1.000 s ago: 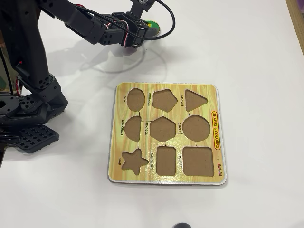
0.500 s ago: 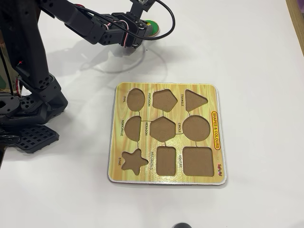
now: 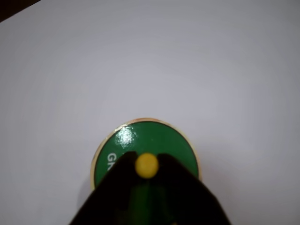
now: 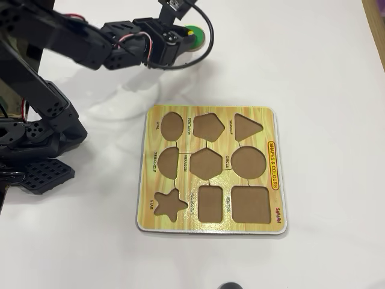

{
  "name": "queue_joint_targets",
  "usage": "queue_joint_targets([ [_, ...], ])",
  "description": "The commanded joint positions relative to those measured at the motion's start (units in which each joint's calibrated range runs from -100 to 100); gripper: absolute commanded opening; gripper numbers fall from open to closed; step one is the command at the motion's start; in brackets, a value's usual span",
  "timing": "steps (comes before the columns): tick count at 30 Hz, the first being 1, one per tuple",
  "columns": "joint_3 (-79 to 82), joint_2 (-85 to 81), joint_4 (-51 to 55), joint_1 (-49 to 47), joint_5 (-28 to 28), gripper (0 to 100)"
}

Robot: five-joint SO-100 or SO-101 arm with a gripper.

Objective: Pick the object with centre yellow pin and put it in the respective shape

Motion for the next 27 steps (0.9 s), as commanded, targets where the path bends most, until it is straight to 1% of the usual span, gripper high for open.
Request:
queue_joint_targets([
  [1,3.4,-8.0,0.2,4.0,0.3,1],
  [11,14.4,-21.8,0.2,14.8,0.3,1],
  [18,19.5,-29.0,0.2,25.0,0.2,1],
  [27,21.4,-31.6,-0.6,36.2,-0.4,1],
])
